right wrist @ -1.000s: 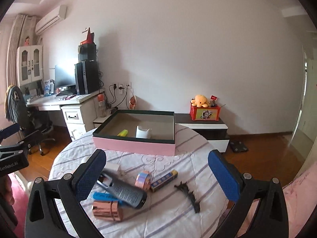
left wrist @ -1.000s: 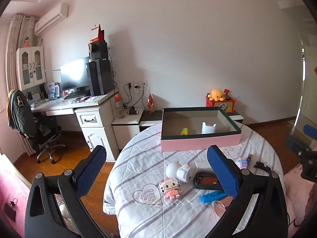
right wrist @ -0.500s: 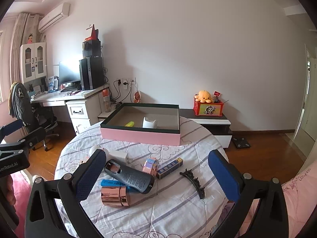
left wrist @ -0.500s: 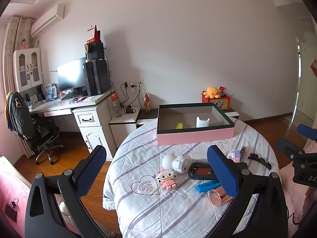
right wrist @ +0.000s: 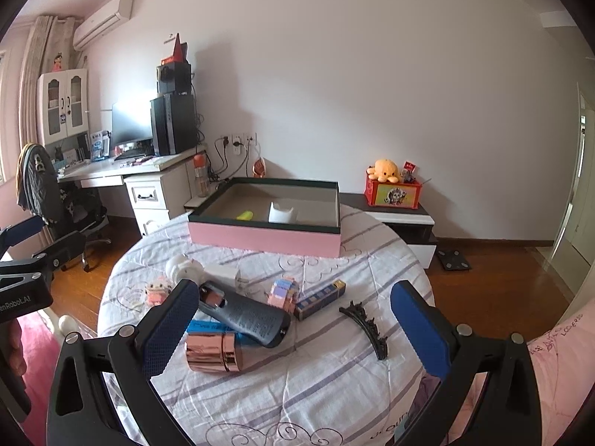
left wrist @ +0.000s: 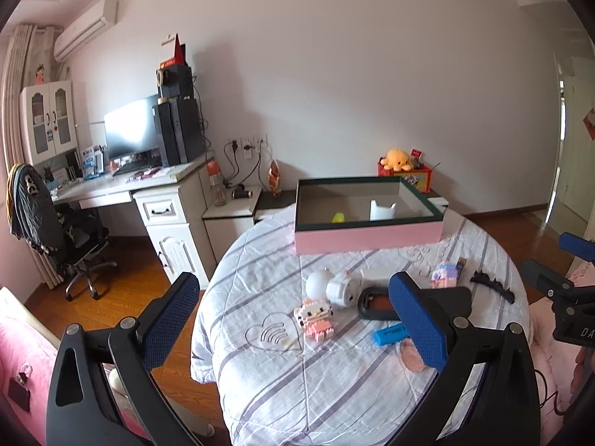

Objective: Organize rigid objects
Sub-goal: 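Withdraw both tools from the box back toward the bed items, then grasp the rose-gold cylinder with the left tool while the right tool grasps the black hair clip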

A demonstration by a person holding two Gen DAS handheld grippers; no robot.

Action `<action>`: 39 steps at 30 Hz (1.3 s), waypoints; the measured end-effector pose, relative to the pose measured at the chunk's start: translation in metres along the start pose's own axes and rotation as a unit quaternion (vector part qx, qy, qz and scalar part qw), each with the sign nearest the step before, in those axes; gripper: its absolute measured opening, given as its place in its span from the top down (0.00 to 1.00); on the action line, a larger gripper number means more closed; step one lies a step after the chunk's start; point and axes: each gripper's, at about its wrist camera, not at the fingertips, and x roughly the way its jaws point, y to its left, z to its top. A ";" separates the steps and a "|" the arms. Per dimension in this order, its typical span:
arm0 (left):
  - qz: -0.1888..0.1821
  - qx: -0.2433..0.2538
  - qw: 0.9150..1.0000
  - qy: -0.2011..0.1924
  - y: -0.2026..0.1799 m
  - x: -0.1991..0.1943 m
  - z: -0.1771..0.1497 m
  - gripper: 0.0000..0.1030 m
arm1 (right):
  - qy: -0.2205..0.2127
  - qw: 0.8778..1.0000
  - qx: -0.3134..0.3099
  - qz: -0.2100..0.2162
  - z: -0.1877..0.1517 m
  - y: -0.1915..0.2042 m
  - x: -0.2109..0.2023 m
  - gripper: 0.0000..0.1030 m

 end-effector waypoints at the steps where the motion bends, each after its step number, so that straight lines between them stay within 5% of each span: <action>1: -0.001 -0.001 1.000 0.004 0.000 0.002 -0.002 0.00 | 0.003 1.000 0.001 -0.001 -0.002 -0.001 0.002 0.00; 14: -0.078 -0.027 0.994 0.076 -0.063 0.036 -0.039 0.00 | 0.051 0.998 0.030 -0.011 -0.032 -0.037 0.033 0.00; 27: -0.067 0.009 0.986 0.154 -0.127 0.079 -0.067 0.00 | 0.078 0.995 0.058 -0.003 -0.054 -0.074 0.054 0.00; 32: -0.068 0.019 0.985 0.157 -0.134 0.090 -0.071 0.00 | 0.086 0.994 0.062 0.001 -0.057 -0.081 0.059 0.00; 39: -0.098 0.022 0.981 0.169 -0.128 0.100 -0.073 0.40 | 0.091 0.994 0.065 0.003 -0.058 -0.082 0.063 0.00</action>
